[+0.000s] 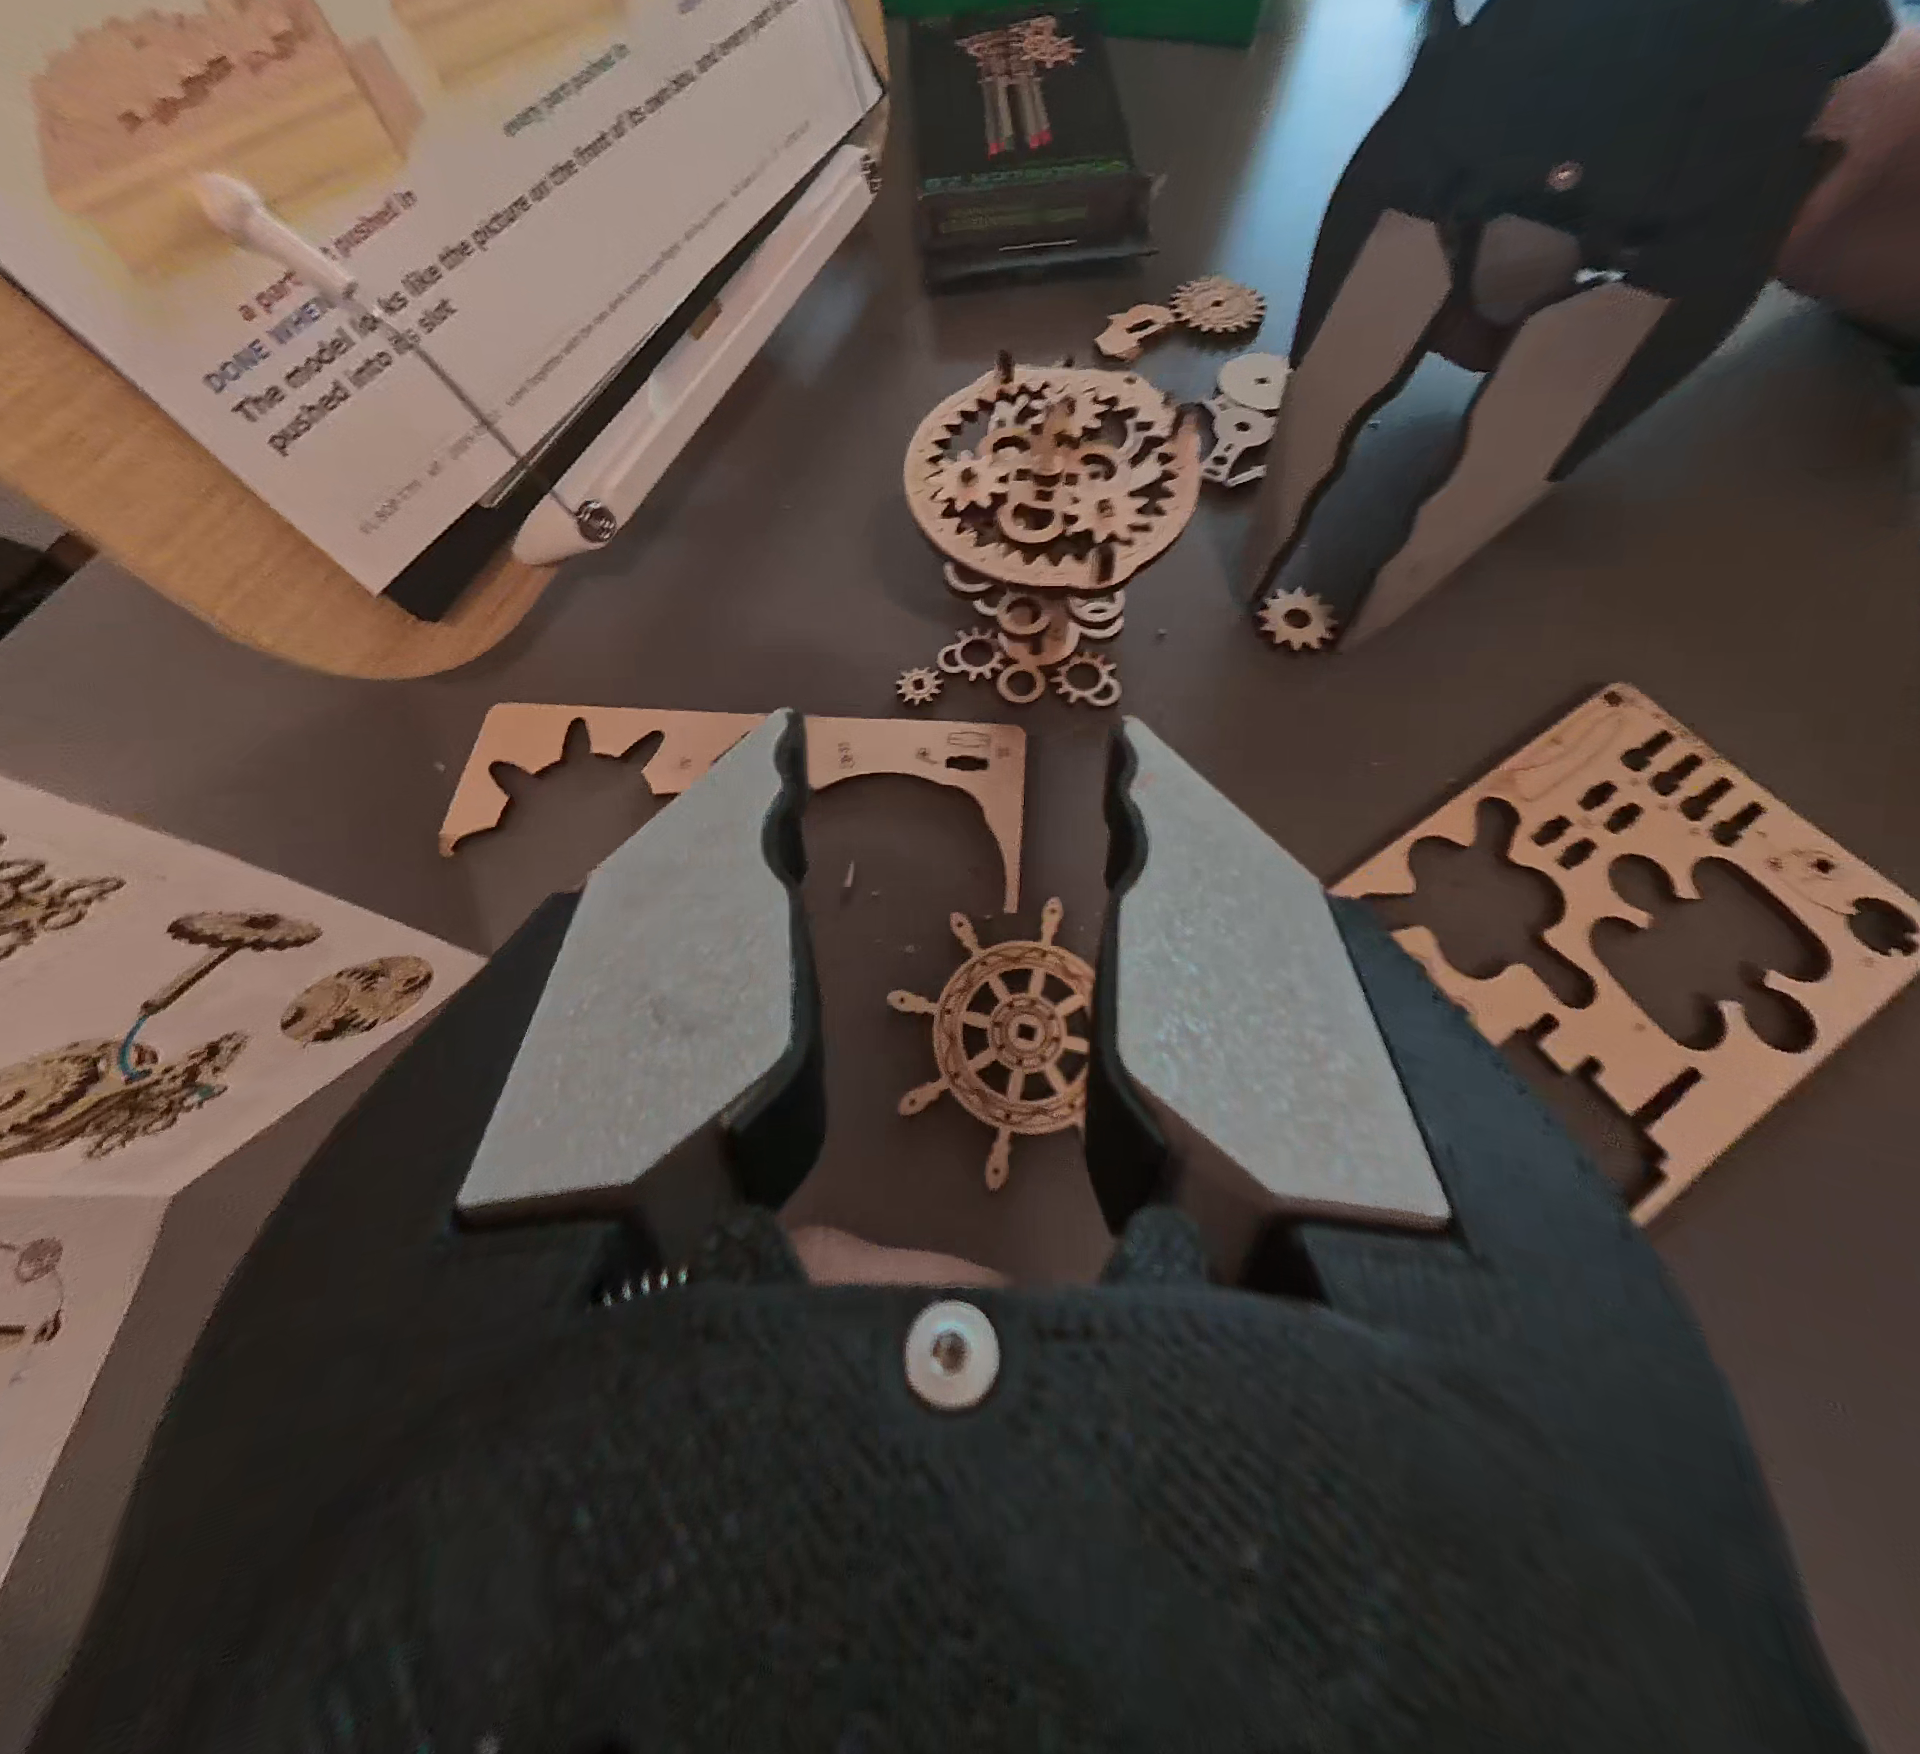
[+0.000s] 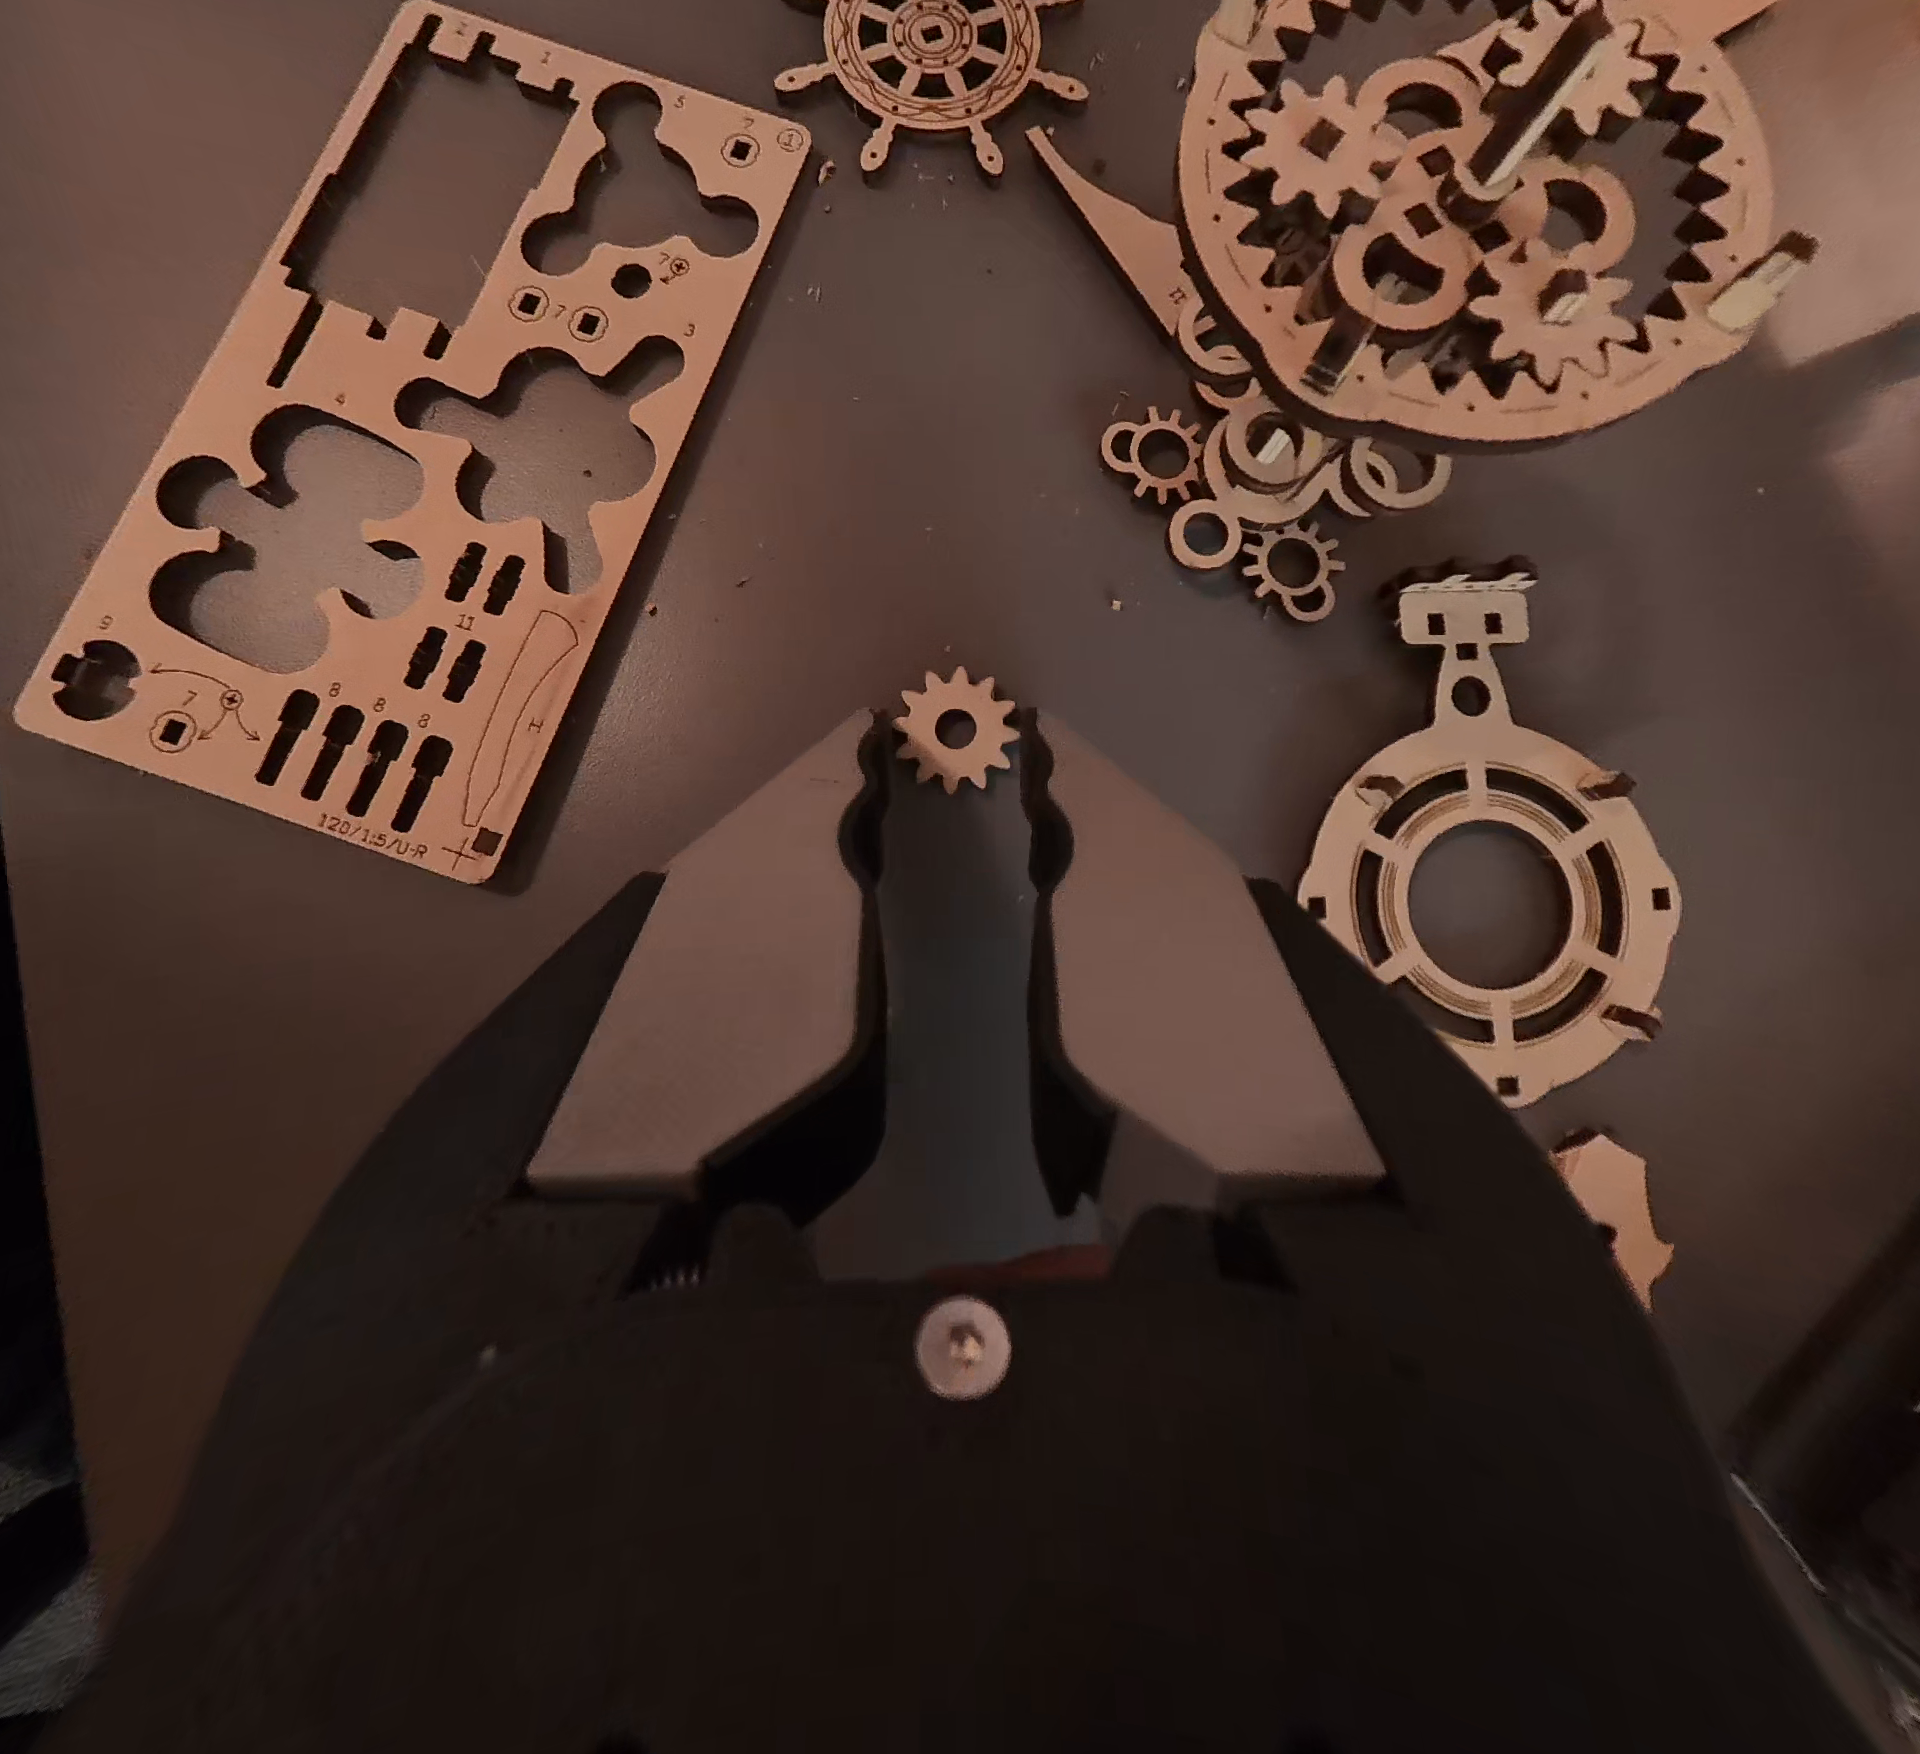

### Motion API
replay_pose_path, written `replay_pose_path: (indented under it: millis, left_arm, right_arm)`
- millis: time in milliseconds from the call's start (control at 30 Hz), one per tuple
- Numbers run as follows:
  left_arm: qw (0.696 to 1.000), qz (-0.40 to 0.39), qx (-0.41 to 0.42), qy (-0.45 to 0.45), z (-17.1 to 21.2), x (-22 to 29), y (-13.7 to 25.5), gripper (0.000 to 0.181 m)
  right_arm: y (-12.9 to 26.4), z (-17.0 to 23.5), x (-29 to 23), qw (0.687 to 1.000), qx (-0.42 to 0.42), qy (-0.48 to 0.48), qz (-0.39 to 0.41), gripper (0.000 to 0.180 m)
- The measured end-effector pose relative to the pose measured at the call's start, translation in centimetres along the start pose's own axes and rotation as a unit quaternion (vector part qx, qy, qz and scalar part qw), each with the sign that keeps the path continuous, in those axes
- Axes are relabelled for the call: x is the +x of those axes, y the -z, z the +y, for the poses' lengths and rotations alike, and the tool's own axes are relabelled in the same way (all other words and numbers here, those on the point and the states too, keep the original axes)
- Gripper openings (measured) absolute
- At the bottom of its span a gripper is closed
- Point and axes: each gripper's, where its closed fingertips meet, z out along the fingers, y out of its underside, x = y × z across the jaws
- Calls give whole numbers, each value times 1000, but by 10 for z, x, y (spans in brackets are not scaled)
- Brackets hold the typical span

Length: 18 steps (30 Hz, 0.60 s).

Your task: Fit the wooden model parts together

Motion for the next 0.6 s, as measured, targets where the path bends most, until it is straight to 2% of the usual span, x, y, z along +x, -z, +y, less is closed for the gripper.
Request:
replay_pose_path:
  millis: [133, 267, 400, 600]
  left_arm:
    - [999, -41, 7, 23, 12, -17, 8, 54]
    - [992, -116, 27, 48, 13, -46, 25, 50]
    - [987, -127, 57, 80, 7, -56, 31, 48]
    - [985, -152, 46, 69, 12, -62, 29, 45]
  right_arm:
    - [0, -4, 1, 1000, 27, 2, 1, 21]
    - [19, -12, 15, 996, 81, -32, 12, 21]
    - [43, -14, 43, 987, 131, -75, 56, 21]
    - [60, -18, 66, 966, 200, -151, 66, 21]
